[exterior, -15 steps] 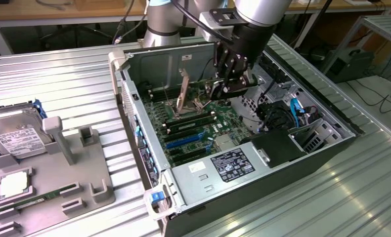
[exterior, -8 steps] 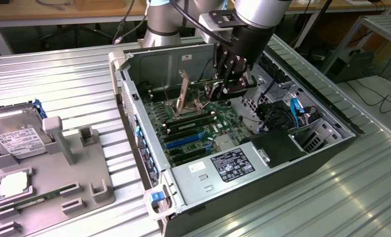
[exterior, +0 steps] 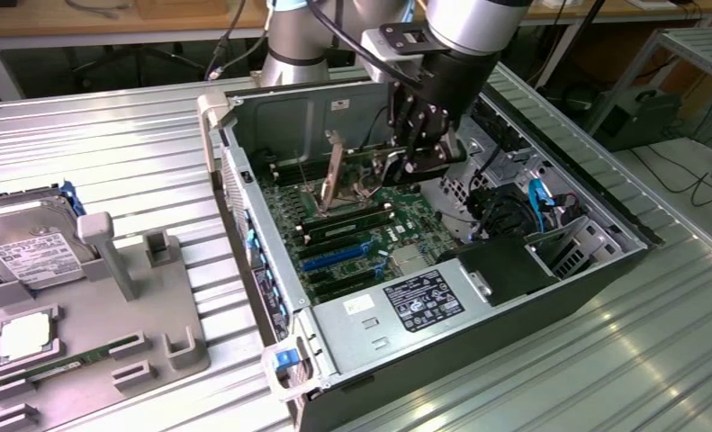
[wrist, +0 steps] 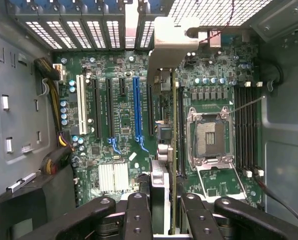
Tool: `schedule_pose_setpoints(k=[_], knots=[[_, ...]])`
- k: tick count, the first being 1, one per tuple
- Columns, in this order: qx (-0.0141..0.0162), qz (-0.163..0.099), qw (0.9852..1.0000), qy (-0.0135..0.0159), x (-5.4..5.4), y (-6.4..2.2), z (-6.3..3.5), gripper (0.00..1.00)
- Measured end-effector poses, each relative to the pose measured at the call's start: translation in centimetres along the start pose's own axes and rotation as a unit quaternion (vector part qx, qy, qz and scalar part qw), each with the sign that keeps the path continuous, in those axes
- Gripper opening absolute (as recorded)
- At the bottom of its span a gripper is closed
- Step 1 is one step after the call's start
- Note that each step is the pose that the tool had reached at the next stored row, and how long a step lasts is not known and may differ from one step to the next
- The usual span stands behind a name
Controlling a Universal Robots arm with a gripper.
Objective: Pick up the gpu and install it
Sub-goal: 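Insert the gpu into the slot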
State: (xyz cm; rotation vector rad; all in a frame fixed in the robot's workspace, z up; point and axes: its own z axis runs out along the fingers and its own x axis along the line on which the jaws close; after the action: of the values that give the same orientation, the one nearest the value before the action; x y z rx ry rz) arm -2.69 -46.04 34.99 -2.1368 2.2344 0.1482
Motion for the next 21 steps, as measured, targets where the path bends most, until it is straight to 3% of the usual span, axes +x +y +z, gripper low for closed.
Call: schedule_pose_setpoints(k=[21], knots=[[0.0000,0.000,1.0000,-0.0003,0.10,-0.03,0.85,0.28]])
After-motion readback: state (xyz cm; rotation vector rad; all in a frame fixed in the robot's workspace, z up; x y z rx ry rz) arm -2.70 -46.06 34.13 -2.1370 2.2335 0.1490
